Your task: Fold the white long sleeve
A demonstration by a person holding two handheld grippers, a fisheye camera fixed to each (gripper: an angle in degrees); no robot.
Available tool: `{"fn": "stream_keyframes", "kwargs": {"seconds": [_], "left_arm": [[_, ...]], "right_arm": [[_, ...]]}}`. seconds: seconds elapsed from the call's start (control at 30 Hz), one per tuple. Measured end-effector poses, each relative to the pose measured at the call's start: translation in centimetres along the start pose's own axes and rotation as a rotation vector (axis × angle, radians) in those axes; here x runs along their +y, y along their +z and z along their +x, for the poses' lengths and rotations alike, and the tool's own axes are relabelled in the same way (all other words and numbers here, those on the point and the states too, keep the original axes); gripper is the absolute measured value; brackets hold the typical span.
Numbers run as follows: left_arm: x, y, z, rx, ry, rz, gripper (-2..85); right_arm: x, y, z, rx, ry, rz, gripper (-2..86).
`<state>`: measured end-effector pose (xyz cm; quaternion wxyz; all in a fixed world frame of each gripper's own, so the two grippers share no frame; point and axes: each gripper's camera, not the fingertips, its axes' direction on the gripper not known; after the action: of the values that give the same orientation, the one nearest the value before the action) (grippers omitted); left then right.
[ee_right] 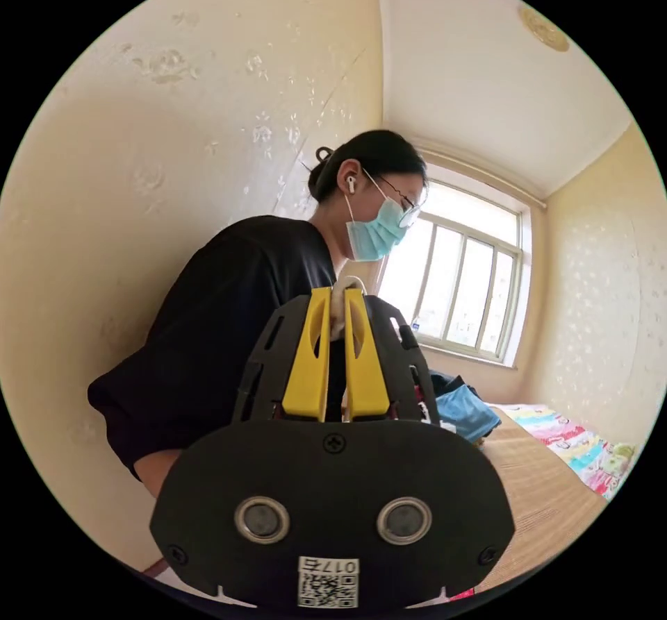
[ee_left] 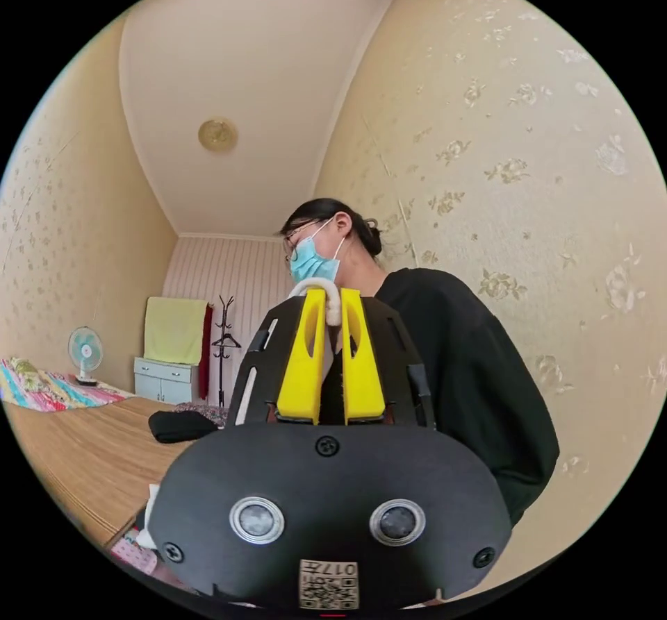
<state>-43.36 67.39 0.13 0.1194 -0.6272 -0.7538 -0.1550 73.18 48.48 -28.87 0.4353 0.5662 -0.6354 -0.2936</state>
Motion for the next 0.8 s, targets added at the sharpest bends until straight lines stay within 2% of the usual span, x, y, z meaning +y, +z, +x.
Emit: {"fn": "stream_keyframes", "kwargs": {"seconds": [0.1,0.17,0.2,0.27,0.33,0.37,0.4,0.47,0.5,0.6,0.67,0.8], "left_arm": [[2.1,-1.6,-6.6,-0.193,-0.376,-0.019,4.4],[6.4,-4.0,-12.1,-0.303,-0.697,0.046,4.4],[7.6,-4.6,-13.3,-0.335,-0.763,0.067,4.4],[12.4,-6.9,-17.5,-0.479,-1.009,0.123,4.7],[14.9,-8.2,-20.3,-0.586,-1.075,0.165,5.3],[16.1,-9.1,-21.9,-0.657,-1.088,0.195,8.7],[16.7,-9.6,-22.6,-0.690,-1.095,0.209,10.4],[17.1,-10.9,-24.6,-0.798,-1.063,0.220,16.3],[16.9,-11.0,-24.9,-0.818,-1.044,0.212,16.5],[16.0,-10.7,-26.6,-0.873,-1.032,0.089,16.9],[16.5,-10.6,-28.3,-0.960,-1.114,-0.066,17.2],[19.4,-11.0,-31.7,-0.983,-1.250,-0.201,18.1]], "right_arm": [[2.7,0.2,3.1,0.078,0.152,-0.147,2.4],[6.9,-0.4,7.4,0.139,0.373,-0.204,2.6],[8.3,-0.8,8.7,0.159,0.447,-0.204,2.7],[15.2,-3.8,14.7,0.281,0.818,-0.104,3.2],[21.3,-6.4,18.1,0.361,1.055,0.027,3.9],[25.1,-7.7,19.7,0.461,1.178,0.074,4.9],[26.7,-8.2,20.3,0.528,1.237,0.073,5.4],[31.3,-9.8,21.3,0.809,1.431,0.060,7.4],[32.1,-10.0,21.5,0.849,1.466,0.063,7.8],[33.6,-9.0,23.2,0.783,1.473,0.038,10.2],[34.3,-7.2,25.1,0.710,1.472,-0.043,12.0],[36.0,-4.0,29.3,0.637,1.471,-0.174,13.1]]}}
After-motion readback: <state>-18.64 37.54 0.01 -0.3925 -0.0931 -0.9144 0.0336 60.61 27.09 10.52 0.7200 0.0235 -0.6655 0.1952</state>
